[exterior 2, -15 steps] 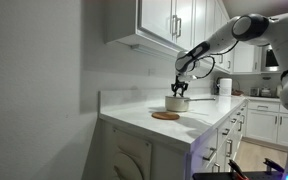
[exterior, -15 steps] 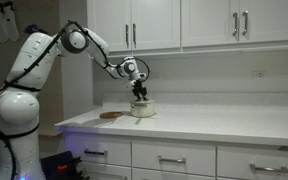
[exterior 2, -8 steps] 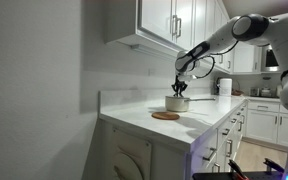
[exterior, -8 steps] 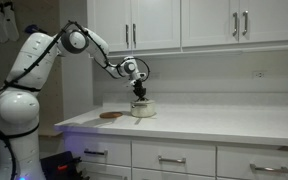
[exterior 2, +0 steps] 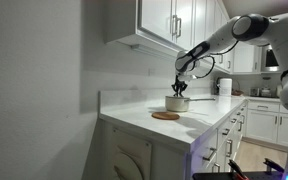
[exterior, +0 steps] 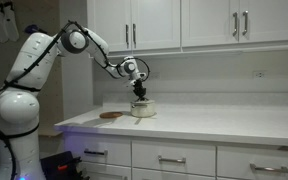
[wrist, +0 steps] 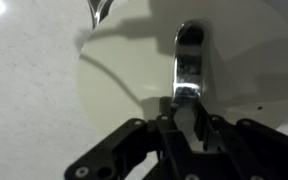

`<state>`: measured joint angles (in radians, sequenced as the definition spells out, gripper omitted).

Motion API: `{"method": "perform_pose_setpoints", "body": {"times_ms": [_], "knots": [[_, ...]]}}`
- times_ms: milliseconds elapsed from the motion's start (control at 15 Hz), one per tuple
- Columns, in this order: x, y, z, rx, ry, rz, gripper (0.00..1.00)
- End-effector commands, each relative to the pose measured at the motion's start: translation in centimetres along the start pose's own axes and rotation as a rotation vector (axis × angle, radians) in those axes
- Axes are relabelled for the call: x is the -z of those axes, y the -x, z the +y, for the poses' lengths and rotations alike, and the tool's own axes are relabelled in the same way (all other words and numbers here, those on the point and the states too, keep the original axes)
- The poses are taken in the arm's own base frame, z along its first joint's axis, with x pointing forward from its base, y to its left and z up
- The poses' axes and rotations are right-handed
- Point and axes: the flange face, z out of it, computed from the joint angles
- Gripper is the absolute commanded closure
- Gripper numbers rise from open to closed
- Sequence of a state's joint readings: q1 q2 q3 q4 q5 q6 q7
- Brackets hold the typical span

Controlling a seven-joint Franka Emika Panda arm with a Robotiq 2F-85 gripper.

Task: Remove the lid from the white pot

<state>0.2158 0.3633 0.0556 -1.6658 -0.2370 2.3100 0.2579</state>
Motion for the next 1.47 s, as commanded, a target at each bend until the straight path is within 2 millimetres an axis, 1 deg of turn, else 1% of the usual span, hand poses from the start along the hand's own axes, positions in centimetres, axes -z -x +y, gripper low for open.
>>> {"method": "perform_pose_setpoints", "body": {"times_ms": [0, 333, 533, 733, 1000, 1267, 1400], "knots": [[3.3, -0.1, 0.8, -0.008, -0.004, 0.020, 0.94], [6.1, 0.4, 1.7, -0.013, -0.004, 0.040, 0.94], [8.0, 1.3, 2.2, -0.008, 0.004, 0.035, 0.94], [9.8, 2.6, 2.1, 0.026, 0.004, 0.018, 0.94], [11.7, 4.7, 1.6, 0.105, -0.007, -0.005, 0.94], [13.0, 7.0, 0.8, 0.214, -0.051, -0.024, 0.94], [13.2, 7.9, 0.4, 0.263, -0.085, -0.020, 0.94]]}}
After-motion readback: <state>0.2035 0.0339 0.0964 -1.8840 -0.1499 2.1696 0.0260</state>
